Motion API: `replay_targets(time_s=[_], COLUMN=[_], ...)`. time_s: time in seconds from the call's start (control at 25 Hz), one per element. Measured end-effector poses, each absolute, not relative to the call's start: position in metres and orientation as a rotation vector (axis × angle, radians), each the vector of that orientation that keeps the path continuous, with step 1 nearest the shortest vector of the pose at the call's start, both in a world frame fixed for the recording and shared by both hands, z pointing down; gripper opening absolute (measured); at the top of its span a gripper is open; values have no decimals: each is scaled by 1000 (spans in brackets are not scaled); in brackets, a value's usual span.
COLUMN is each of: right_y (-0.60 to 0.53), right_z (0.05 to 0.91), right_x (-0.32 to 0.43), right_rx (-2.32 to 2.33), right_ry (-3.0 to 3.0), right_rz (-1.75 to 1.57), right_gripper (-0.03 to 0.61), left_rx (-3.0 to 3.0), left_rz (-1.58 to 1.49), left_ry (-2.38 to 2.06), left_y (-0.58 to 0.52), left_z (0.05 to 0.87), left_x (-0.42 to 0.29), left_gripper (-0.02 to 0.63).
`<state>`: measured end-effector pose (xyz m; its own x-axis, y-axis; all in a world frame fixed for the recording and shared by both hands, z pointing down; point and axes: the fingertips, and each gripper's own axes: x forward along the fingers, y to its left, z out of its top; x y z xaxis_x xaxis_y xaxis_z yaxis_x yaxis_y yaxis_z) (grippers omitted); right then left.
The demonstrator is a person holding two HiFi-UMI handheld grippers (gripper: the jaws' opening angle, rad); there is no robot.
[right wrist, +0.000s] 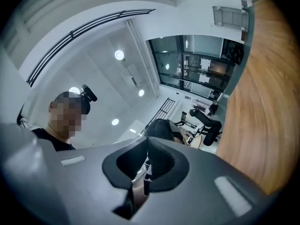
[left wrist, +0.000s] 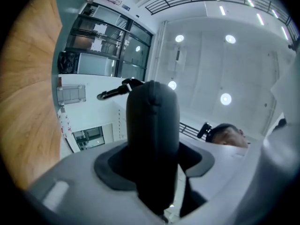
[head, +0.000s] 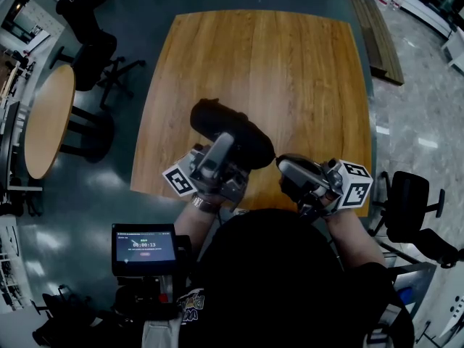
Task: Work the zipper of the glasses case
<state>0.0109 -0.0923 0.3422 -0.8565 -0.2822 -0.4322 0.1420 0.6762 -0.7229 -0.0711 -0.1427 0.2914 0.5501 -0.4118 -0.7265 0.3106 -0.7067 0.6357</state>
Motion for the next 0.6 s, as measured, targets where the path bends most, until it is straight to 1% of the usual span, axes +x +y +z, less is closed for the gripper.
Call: replay_targets(time_s=[0.08, 0.16, 0.36, 0.4, 0.48, 0.6], right_y=[-92, -92, -87, -86, -86, -83], right_z=[335, 323, 306, 306, 310, 314], right_x=[13, 15, 6, 5, 5, 4], right_rx=[-201, -324, -647, -719, -836, -880], right_ry=[2442, 2545, 2869, 2921, 2989, 3040], right_rz=[-939, -725, -37, 107, 382, 689], right_gripper=[12, 23, 44, 27, 17, 3], left_rx=[1942, 1789, 1536, 1526, 1519, 1492], left_rz=[-1205, -1233, -1276, -1260, -1230, -1219], left_ry=[-103, -121, -149, -156, -166, -159], left_y=[-148, -155, -164, -164, -163, -164], left_z=[295, 301, 318, 321, 325, 330], left_x=[-69, -70, -71, -69, -66, -64], left_gripper=[253, 253, 253, 253, 253, 253])
